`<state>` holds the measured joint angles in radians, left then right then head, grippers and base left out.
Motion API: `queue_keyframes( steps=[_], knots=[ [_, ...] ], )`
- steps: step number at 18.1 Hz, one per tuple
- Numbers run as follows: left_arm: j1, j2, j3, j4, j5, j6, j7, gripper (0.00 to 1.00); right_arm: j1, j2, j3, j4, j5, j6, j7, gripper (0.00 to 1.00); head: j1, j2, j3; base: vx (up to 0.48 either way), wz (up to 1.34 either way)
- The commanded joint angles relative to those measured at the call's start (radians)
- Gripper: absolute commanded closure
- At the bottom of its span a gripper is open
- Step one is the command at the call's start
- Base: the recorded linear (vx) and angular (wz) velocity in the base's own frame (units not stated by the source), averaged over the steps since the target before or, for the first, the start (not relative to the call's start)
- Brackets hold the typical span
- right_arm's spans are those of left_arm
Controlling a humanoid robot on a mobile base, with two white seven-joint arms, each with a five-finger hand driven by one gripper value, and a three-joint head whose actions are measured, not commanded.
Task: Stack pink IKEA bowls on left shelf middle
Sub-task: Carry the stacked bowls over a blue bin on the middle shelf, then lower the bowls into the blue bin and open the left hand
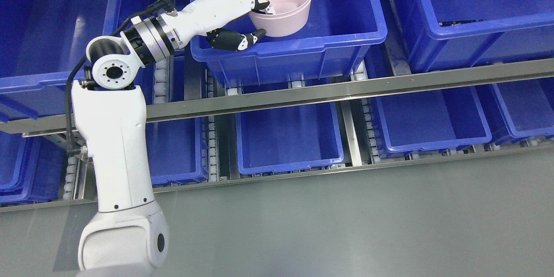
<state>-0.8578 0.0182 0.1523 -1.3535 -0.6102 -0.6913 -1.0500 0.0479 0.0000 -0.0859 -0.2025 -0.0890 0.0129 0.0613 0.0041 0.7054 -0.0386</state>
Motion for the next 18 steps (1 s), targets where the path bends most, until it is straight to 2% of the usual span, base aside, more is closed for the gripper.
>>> queue_keyframes(
  steps=[1,6,9,11,12,13,14,15,16,18],
  knots=[
    [-0.038,0.0,-0.002,0.119,-0.019,0.018,0.01,0.91,0.0,-0.017,0.0,0.0,-0.002,-0.001,0.0,0.0,0.0,0.0,0.0,0.0,0.0],
    [-0.04,0.002,-0.005,0.119,-0.019,0.019,0.03,0.6,0.0,-0.017,0.0,0.0,0.0,-0.001,0.0,0.0,0.0,0.0,0.0,0.0,0.0],
    [-0.043,-0.001,0.007,0.113,-0.017,0.024,0.092,0.34,0.0,-0.017,0.0,0.0,0.0,-0.001,0.0,0.0,0.0,0.0,0.0,0.0,0.0],
    [-0.043,-0.001,0.013,0.111,-0.005,0.065,0.213,0.21,0.0,-0.017,0.0,0.0,0.0,-0.001,0.0,0.0,0.0,0.0,0.0,0.0,0.0],
    [-0.041,-0.001,0.025,0.113,-0.002,0.102,0.351,0.12,0.001,-0.017,0.0,0.0,0.0,-0.001,0.0,0.0,0.0,0.0,0.0,0.0,0.0],
    [-0.037,-0.001,0.033,0.114,0.013,0.122,0.469,0.08,0.0,-0.017,0.0,0.0,0.0,-0.001,0.0,0.0,0.0,0.0,0.0,0.0,0.0],
    [-0.027,-0.001,0.023,0.12,0.08,0.145,0.592,0.05,0.0,-0.017,0.0,0.0,0.0,-0.001,0.0,0.0,0.0,0.0,0.0,0.0,0.0],
    [-0.018,-0.001,0.007,0.123,0.193,0.166,0.652,0.03,0.0,-0.017,0.0,0.0,0.0,-0.001,0.0,0.0,0.0,0.0,0.0,0.0,0.0],
    [-0.004,-0.001,-0.014,0.123,0.336,0.209,0.665,0.02,0.0,-0.017,0.0,0.0,0.0,-0.001,0.0,0.0,0.0,0.0,0.0,0.0,0.0],
    [0.045,-0.001,-0.03,0.059,0.577,0.364,0.677,0.0,0.0,-0.017,0.0,0.0,0.0,-0.001,0.0,0.0,0.0,0.0,0.0,0.0,0.0]
  ],
)
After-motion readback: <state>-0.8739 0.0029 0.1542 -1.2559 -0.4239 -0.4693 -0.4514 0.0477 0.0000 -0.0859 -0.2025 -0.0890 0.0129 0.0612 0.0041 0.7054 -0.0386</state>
